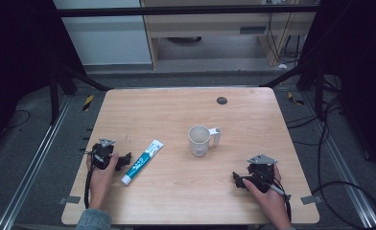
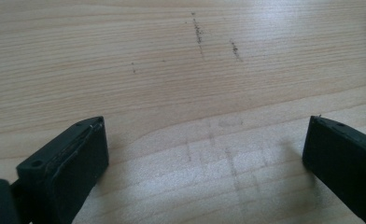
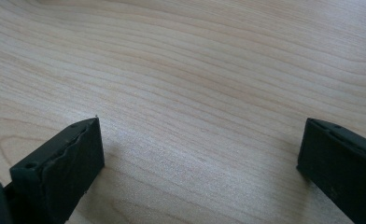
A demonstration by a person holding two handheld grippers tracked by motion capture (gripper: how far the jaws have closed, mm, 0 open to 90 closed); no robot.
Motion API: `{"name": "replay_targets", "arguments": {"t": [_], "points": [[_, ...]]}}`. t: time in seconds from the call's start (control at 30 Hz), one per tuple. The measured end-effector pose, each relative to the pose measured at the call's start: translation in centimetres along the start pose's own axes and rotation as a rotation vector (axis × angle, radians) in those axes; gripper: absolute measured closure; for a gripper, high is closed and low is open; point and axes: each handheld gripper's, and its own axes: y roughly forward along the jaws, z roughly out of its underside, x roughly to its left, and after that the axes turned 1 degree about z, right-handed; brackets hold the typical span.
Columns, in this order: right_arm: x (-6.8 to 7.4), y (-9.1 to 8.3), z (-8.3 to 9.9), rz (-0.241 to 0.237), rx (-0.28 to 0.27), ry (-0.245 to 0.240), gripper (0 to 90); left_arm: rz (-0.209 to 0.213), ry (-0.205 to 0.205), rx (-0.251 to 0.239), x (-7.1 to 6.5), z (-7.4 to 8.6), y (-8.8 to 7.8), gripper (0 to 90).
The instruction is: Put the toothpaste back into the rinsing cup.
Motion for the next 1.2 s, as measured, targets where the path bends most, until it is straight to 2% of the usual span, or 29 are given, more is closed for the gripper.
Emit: {"name": "replay_targets", "arguments": {"t": [0.07, 0.27, 0.37, 0.43, 0.47, 0.63, 0.77, 0.83, 0.97, 1.2], "points": [[0.1, 0.0, 0.0, 0.005, -0.001, 0.007, 0.5, 0.014, -0.030, -0.011, 0.2, -0.1, -0.6, 4.2], [0.1, 0.0, 0.0, 0.008, -0.001, 0.010, 0.6, -0.010, 0.011, -0.063, 0.0, -0.3, -3.5, 3.4], [0.1, 0.0, 0.0, 0.008, -0.001, 0.010, 0.6, 0.007, 0.030, -0.059, -0.5, -0.3, -4.5, 3.2], [0.1, 0.0, 0.0, 0.006, 0.000, 0.013, 0.5, 0.016, 0.052, -0.023, -1.0, -0.4, -5.1, 3.1], [0.1, 0.0, 0.0, 0.007, -0.001, 0.011, 0.5, 0.014, 0.053, -0.021, -1.3, -0.6, -5.4, 3.5], [0.1, 0.0, 0.0, 0.007, 0.000, 0.012, 0.5, 0.053, 0.091, -0.029, -2.7, -1.5, -6.6, 3.7], [0.1, 0.0, 0.0, 0.007, -0.001, 0.010, 0.5, 0.053, 0.121, -0.032, -3.5, -1.7, -6.8, 3.3], [0.1, 0.0, 0.0, 0.007, 0.000, 0.012, 0.5, 0.066, 0.139, -0.022, -3.8, -1.4, -6.8, 3.3], [0.1, 0.0, 0.0, 0.007, 0.000, 0.012, 0.5, 0.093, 0.150, -0.015, -4.2, -1.4, -7.1, 3.3], [0.1, 0.0, 0.0, 0.008, 0.000, 0.011, 0.5, 0.107, 0.242, 0.015, -5.1, -1.9, -8.0, 3.0]]}}
